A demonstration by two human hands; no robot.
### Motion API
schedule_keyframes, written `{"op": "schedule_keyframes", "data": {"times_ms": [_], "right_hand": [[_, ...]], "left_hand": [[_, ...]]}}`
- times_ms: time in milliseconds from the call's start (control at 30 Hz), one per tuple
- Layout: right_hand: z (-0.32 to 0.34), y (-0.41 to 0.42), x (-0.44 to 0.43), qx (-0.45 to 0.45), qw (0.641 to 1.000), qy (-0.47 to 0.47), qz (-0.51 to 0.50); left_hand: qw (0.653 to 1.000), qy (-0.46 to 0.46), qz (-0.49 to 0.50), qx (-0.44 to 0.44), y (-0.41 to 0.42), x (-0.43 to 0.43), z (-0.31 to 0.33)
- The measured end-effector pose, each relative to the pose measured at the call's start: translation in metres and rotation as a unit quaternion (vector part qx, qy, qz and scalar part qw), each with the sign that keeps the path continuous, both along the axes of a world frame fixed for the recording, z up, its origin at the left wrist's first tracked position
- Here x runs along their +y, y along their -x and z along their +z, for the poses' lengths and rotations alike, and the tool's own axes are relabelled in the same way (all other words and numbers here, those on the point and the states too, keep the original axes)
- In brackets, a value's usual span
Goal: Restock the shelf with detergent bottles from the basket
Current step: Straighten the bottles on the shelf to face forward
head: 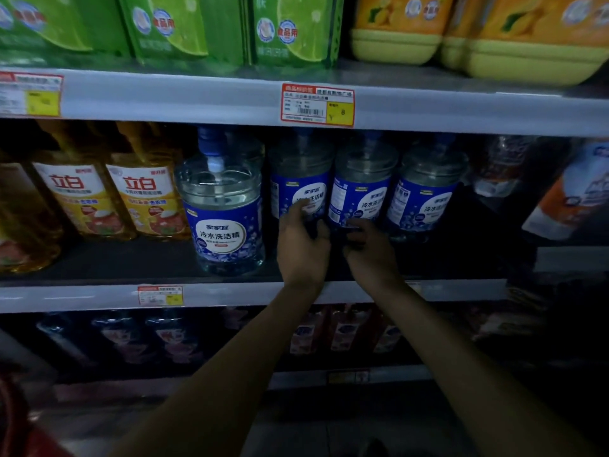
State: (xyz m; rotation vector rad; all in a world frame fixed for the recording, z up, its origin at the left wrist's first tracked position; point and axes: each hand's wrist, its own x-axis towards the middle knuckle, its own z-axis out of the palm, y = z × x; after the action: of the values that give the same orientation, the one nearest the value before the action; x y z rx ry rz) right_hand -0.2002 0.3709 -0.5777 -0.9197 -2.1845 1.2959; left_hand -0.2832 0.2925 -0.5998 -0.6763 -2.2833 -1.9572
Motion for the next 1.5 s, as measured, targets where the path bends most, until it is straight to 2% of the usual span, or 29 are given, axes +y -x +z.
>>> {"op": "schedule_keyframes", "data": {"times_ms": [100,167,333,500,833,933,1000,1067,1167,1300,1500], "right_hand": [[0.001,0.004,-0.001,0.013,1.000,-0.009,0.027],[0.002,0.007,-0.001,0.025,0.999,-0.026,0.032],[0.006,0.005,0.008,0.032,0.997,-0.057,-0.030],[0.003,-0.004,0.017,0.021,0.998,-0.057,-0.026],[0.004,-0.007,0.025,0.028,0.997,-0.066,-0.036],[0.006,-0.005,0.024,0.031,0.996,-0.071,-0.036],[0.007,-0.001,0.022,0.031,0.996,-0.076,-0.032],[0.005,0.006,0.019,0.037,0.998,-0.056,-0.020],[0.004,0.020,0.012,0.056,0.998,-0.012,0.005],[0.012,0.040,0.000,0.068,0.995,0.061,0.030],[0.012,0.072,-0.011,0.188,0.961,0.197,0.053]], "left_hand": [[0.999,-0.043,0.014,-0.019,0.004,0.001,0.003],[0.999,-0.036,-0.022,-0.033,0.005,0.003,0.007],[0.986,-0.022,-0.145,-0.085,0.002,0.014,0.012],[0.979,-0.003,-0.186,-0.084,0.008,0.022,0.001],[0.972,0.015,-0.203,-0.120,0.004,0.027,0.000],[0.976,0.020,-0.169,-0.136,0.003,0.023,0.006],[0.987,0.034,-0.116,-0.101,0.001,0.017,0.006],[0.996,0.021,-0.043,-0.068,0.000,0.007,0.006],[0.997,-0.021,0.033,-0.066,0.006,-0.005,0.006],[0.997,-0.025,0.038,-0.070,0.011,-0.013,0.005],[0.995,-0.009,0.017,-0.097,-0.001,-0.007,0.010]]}}
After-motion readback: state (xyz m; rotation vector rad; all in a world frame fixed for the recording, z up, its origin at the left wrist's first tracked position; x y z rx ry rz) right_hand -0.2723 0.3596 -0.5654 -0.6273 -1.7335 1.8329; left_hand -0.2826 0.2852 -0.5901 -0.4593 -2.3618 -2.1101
